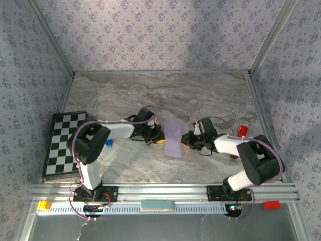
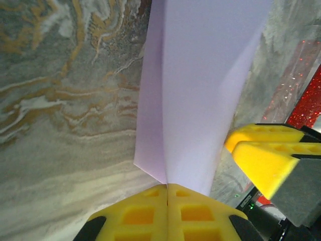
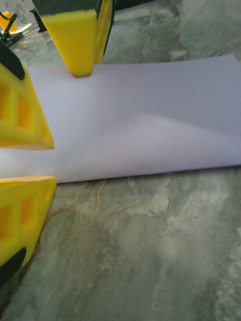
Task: Fold a paper plane with a square sheet of paper (pick it up from the middle)
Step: Third fold the triangle at the center of the table.
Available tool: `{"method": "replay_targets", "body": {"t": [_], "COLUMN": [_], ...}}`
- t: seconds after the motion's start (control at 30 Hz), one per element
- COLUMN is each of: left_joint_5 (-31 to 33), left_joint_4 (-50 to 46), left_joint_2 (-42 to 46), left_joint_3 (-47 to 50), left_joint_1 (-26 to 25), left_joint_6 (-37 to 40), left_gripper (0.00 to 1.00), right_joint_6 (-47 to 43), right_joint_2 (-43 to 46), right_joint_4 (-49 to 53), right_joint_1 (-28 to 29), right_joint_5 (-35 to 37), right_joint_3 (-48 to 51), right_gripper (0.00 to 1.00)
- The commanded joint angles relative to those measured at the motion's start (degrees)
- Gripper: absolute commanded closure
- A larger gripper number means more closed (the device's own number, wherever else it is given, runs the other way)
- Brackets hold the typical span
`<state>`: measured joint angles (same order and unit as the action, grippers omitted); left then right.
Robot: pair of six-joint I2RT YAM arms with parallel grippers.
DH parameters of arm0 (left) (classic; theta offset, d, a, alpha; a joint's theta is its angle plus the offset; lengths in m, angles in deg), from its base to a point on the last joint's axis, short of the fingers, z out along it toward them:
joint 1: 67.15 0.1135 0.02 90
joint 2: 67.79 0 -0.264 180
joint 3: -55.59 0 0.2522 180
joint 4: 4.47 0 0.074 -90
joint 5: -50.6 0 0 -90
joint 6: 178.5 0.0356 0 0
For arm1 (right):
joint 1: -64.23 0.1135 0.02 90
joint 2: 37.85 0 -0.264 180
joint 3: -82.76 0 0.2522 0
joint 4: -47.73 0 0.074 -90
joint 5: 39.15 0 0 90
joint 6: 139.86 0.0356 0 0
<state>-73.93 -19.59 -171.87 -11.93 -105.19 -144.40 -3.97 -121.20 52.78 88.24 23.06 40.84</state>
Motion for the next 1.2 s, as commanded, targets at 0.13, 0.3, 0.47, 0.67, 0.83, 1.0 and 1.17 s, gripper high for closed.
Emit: {"method": "replay_targets", "body": {"t": [0.13, 0.3, 0.47, 0.67, 0.83, 1.0, 1.17], "left_joint_5": [1.92, 2.44, 2.10, 1.83, 1.56, 1.48, 1.50], "left_joint_4": [1.38, 1.23, 0.82, 1.01, 1.10, 1.28, 1.02], "left_joint_2": [6.22, 8.03, 7.86, 7.57, 7.39, 7.31, 7.30], "left_joint_3": [3.40, 4.01, 3.66, 3.39, 3.46, 3.41, 3.36], "left_joint_1": [0.70, 1.04, 1.45, 1.42, 1.41, 1.45, 1.40], "left_joint_6": [-7.13, -7.99, -8.06, -8.16, -8.15, -8.19, -8.07], "left_gripper": [1.00, 1.00, 1.00, 1.00, 1.00, 1.00, 1.00], "right_joint_6": [-12.68, -25.09, -39.59, -48.69, -51.38, -51.84, -50.88], "right_joint_2": [13.93, 22.06, 23.56, 14.77, 6.57, 1.96, 1.37], "right_joint_4": [11.26, 8.86, -2.04, -3.40, -6.54, -10.87, -10.91], "right_joint_1": [6.54, 19.68, 34.60, 43.49, 46.53, 46.83, 46.92], "right_joint_5": [8.89, 24.72, 40.29, 55.01, 62.62, 65.05, 64.25], "right_joint_3": [-1.40, 1.04, 5.13, 1.58, -0.54, -1.28, -1.38], "right_gripper": [0.51, 0.49, 0.34, 0.35, 0.36, 0.43, 0.60]}}
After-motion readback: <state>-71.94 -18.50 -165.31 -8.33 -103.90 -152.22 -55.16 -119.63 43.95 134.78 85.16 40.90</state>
